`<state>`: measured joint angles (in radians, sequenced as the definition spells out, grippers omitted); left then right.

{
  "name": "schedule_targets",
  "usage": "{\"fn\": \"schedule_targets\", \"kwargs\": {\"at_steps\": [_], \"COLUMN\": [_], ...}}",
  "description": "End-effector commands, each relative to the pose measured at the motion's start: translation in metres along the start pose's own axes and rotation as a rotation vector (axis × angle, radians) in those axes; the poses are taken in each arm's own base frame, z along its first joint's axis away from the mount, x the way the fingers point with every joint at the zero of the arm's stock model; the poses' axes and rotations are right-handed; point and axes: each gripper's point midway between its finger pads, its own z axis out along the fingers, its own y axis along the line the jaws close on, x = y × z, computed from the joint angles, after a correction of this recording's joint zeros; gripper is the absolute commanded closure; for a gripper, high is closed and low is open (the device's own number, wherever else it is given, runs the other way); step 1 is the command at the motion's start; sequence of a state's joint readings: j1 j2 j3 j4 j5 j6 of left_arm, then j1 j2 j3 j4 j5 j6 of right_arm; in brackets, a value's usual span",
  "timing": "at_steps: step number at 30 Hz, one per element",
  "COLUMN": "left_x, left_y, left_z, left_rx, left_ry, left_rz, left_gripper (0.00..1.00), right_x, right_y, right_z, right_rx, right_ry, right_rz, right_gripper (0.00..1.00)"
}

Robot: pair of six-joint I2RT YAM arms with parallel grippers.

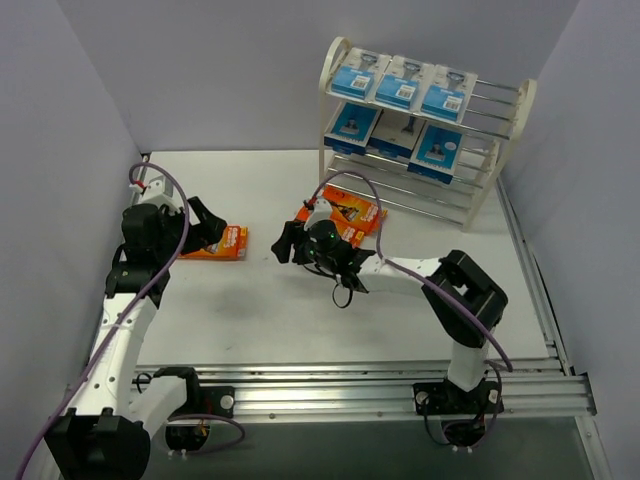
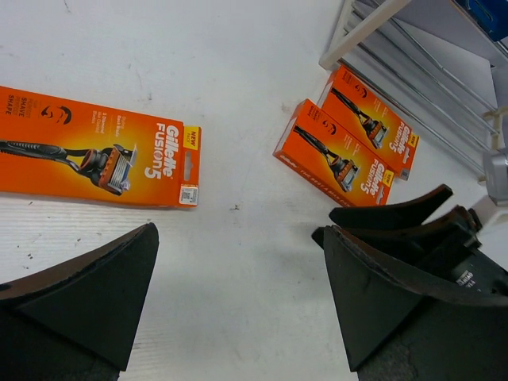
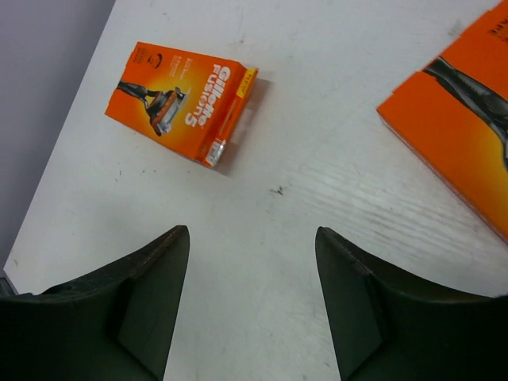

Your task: Place and organize the shaving razors onto the shelf

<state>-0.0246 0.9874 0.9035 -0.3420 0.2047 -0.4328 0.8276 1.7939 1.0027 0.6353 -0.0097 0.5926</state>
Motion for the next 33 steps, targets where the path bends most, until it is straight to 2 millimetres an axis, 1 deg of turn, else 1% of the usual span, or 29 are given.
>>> {"fn": "schedule_targets", "kwargs": {"at_steps": [1, 2, 3, 4, 5, 6, 7, 9, 10, 11, 14, 16, 17, 19, 21, 22, 24, 25, 32, 33], "left_x": [-0.008, -0.007, -0.007, -0.007, -0.006, -0.006, -0.006, -0.006, -0.005, -0.006, -0.006, -0.005, -0.006, -0.006, -0.007, -0.006, -0.006, -0.005, -0.005, -0.005], "left_y": [-0.005, -0.006, -0.008, -0.008, -0.009, -0.011, -0.012, -0.015, -0.015, -0.016, -0.02, -0.023, -0.022, -0.025, -0.025, -0.026, -0.028, -0.029, -0.032, -0.032], "left_z": [-0.009, -0.009, -0.009, -0.009, -0.009, -0.01, -0.01, -0.012, -0.012, -0.013, -0.015, -0.017, -0.018, -0.02, -0.021, -0.021, -0.022, -0.022, -0.024, -0.024], "left_rx": [0.008, 0.012, 0.016, 0.016, 0.021, 0.027, 0.03, 0.037, 0.034, 0.036, 0.037, 0.041, 0.031, 0.035, 0.032, 0.034, 0.038, 0.041, 0.047, 0.045], "left_ry": [-0.041, -0.039, -0.037, -0.034, -0.031, -0.032, -0.032, -0.034, -0.032, -0.033, -0.034, -0.032, -0.034, -0.037, -0.042, -0.037, -0.038, -0.035, -0.037, -0.036], "left_rz": [0.03, 0.034, 0.033, 0.031, 0.031, 0.029, 0.031, 0.036, 0.038, 0.041, 0.053, 0.064, 0.068, 0.075, 0.078, 0.082, 0.085, 0.087, 0.098, 0.098], "left_gripper": [0.06, 0.06, 0.06, 0.06, 0.06, 0.06, 0.06, 0.06, 0.06, 0.06, 0.06, 0.06, 0.06, 0.06, 0.06, 0.06, 0.06, 0.06, 0.06, 0.06], "right_x": [-0.042, -0.032, -0.037, -0.036, -0.026, -0.031, -0.021, -0.016, -0.02, -0.01, -0.003, 0.005, 0.003, 0.009, 0.008, 0.013, 0.015, 0.019, 0.031, 0.03], "right_y": [0.044, 0.041, 0.05, 0.053, 0.049, 0.057, 0.054, 0.059, 0.066, 0.063, 0.068, 0.064, 0.068, 0.065, 0.066, 0.063, 0.062, 0.059, 0.052, 0.051], "right_z": [0.018, 0.027, 0.033, 0.037, 0.047, 0.051, 0.06, 0.068, 0.072, 0.079, 0.092, 0.101, 0.103, 0.11, 0.114, 0.118, 0.122, 0.125, 0.135, 0.135], "right_rx": [-0.114, -0.108, -0.134, -0.14, -0.132, -0.152, -0.151, -0.156, -0.174, -0.167, -0.173, -0.164, -0.177, -0.173, -0.178, -0.17, -0.17, -0.164, -0.157, -0.157], "right_ry": [-0.107, -0.085, -0.089, -0.084, -0.06, -0.067, -0.043, -0.028, -0.033, -0.011, 0.004, 0.021, 0.019, 0.027, 0.026, 0.034, 0.034, 0.039, 0.056, 0.054], "right_rz": [0.035, 0.041, 0.046, 0.048, 0.05, 0.057, 0.058, 0.059, 0.062, 0.064, 0.069, 0.079, 0.083, 0.089, 0.092, 0.094, 0.097, 0.1, 0.108, 0.111], "right_gripper": [0.41, 0.41, 0.41, 0.42, 0.42, 0.43, 0.44, 0.44, 0.44, 0.44, 0.45, 0.45, 0.45, 0.45, 0.46, 0.47, 0.49, 0.49, 0.5, 0.5]}}
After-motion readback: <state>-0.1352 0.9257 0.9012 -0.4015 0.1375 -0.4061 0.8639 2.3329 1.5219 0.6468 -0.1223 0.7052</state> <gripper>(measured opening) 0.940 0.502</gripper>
